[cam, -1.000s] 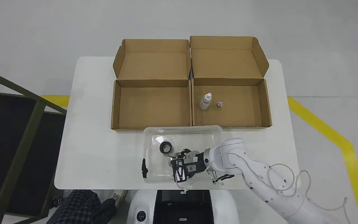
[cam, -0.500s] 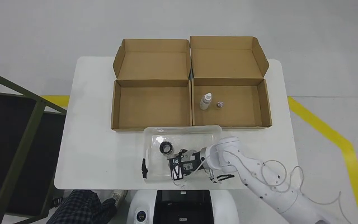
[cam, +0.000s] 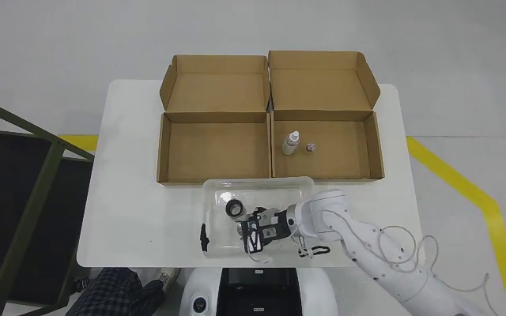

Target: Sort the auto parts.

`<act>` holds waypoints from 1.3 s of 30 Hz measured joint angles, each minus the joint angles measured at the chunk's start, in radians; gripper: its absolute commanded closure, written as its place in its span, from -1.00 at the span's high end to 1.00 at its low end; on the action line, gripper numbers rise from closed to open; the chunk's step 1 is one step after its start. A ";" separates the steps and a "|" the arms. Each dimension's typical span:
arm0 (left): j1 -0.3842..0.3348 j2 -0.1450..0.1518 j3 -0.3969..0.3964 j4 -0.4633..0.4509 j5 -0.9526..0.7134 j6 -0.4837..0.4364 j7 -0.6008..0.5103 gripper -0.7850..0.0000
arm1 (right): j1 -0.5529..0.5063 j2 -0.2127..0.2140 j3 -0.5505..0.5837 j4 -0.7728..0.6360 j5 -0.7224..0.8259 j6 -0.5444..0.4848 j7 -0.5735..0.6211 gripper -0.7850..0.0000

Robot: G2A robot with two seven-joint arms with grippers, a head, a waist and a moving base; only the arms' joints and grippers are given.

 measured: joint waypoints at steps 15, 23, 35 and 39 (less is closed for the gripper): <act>0.000 0.000 0.000 0.000 0.000 0.000 0.000 1.00 | -0.086 0.038 0.182 -0.154 0.098 0.063 -0.091 -1.00; 0.000 0.000 0.000 0.000 0.000 0.000 0.000 1.00 | -0.157 0.057 0.319 -0.224 0.151 0.120 -0.210 -1.00; 0.000 0.000 0.000 0.000 0.000 0.000 0.000 1.00 | -0.218 0.068 0.454 -0.259 0.235 0.173 -0.345 -1.00; 0.000 0.000 0.000 0.000 0.000 0.000 0.000 1.00 | -0.234 0.069 0.492 -0.261 0.262 0.190 -0.389 -1.00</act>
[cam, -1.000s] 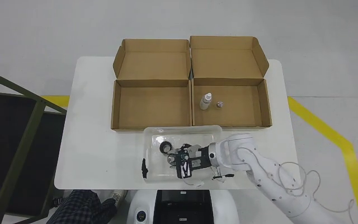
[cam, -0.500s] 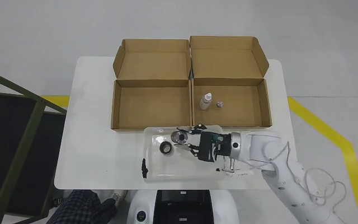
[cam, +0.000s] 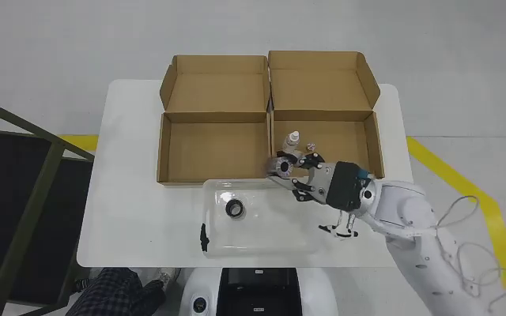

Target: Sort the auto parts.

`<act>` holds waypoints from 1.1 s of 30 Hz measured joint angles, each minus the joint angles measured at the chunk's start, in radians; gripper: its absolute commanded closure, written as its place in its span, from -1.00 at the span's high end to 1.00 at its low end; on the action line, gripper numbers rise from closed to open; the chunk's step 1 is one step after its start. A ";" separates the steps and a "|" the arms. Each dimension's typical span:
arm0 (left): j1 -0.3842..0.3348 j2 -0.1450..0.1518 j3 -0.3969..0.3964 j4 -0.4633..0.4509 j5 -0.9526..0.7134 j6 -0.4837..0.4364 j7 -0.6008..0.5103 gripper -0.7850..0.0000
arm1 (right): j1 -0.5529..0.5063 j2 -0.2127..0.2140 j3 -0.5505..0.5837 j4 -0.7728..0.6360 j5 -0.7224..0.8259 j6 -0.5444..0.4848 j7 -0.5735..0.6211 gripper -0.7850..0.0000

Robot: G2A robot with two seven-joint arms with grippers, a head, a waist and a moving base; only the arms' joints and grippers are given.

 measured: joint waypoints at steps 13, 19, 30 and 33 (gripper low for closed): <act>0.000 0.000 0.000 0.000 0.000 0.000 0.000 1.00 | -0.051 0.001 0.092 0.005 0.052 0.017 -0.142 -1.00; 0.000 0.000 0.000 0.000 0.000 0.000 0.000 1.00 | -0.054 -0.002 0.098 0.011 0.064 0.019 -0.166 -1.00; 0.000 0.000 0.000 0.000 0.000 0.000 0.000 1.00 | -0.048 -0.008 0.092 0.022 0.060 0.010 -0.182 -1.00; 0.000 0.000 0.000 0.000 0.000 0.000 0.000 1.00 | -0.040 -0.011 0.079 0.031 0.054 0.009 -0.181 -1.00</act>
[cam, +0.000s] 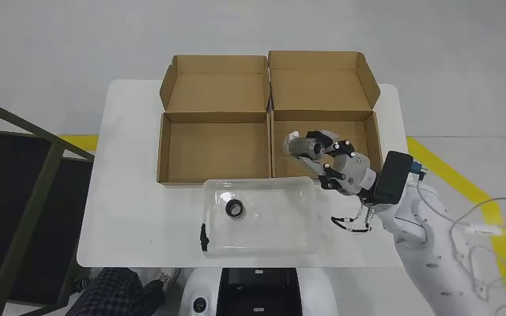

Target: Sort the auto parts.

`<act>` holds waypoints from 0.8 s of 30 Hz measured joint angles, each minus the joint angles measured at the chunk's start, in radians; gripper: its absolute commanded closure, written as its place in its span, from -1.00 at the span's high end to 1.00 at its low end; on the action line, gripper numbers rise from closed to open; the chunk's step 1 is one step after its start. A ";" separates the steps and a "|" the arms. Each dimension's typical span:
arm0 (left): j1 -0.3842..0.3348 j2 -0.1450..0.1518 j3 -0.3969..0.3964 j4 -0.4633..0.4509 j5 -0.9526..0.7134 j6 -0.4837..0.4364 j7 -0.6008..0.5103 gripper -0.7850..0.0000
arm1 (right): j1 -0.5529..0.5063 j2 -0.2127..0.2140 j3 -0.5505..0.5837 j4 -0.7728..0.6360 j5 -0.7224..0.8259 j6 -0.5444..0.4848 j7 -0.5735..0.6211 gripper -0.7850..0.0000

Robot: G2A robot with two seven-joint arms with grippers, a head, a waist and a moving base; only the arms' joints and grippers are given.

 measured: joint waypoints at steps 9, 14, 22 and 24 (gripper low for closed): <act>0.000 0.000 0.000 0.000 0.000 0.000 0.000 1.00 | 0.054 -0.013 -0.077 0.046 -0.033 0.008 0.047 -1.00; 0.000 0.000 0.000 0.000 0.000 0.000 0.000 1.00 | 0.097 -0.024 -0.135 0.084 -0.056 0.030 0.080 -1.00; 0.000 0.000 0.000 0.000 0.000 0.000 0.000 1.00 | 0.175 -0.047 -0.238 0.164 -0.094 0.066 0.140 -1.00; 0.000 0.000 0.000 0.000 0.000 0.000 0.000 1.00 | 0.196 -0.053 -0.263 0.189 -0.104 0.075 0.155 -1.00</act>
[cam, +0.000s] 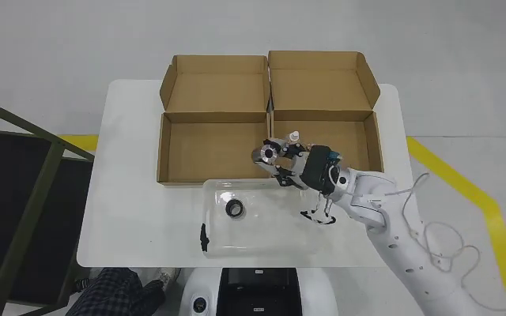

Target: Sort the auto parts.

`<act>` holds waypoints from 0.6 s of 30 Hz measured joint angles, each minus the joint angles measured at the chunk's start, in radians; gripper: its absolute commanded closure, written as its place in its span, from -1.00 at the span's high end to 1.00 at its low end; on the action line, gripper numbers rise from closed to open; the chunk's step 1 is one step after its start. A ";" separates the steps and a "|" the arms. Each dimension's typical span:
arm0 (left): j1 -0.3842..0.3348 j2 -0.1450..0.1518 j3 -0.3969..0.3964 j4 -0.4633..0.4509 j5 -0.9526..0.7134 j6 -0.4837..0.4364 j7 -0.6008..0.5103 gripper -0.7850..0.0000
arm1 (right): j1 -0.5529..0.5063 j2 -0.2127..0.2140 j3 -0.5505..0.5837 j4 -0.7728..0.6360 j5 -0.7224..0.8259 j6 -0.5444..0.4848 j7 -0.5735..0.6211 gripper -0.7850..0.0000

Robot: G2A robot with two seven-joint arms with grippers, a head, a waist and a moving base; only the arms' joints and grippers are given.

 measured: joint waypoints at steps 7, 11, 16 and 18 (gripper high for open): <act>0.000 0.000 0.000 0.000 0.000 0.000 0.000 1.00 | 0.086 -0.028 -0.098 0.098 -0.042 0.024 0.052 -1.00; 0.000 0.000 0.000 0.000 0.000 0.000 0.000 1.00 | 0.115 -0.041 -0.142 0.137 -0.063 0.032 0.075 -1.00; 0.000 0.000 0.000 0.000 0.000 0.000 0.000 1.00 | 0.162 -0.061 -0.195 0.198 -0.077 0.037 0.115 -1.00; 0.000 0.000 0.000 0.000 0.000 0.000 0.000 1.00 | 0.180 -0.068 -0.210 0.221 -0.075 0.040 0.127 -1.00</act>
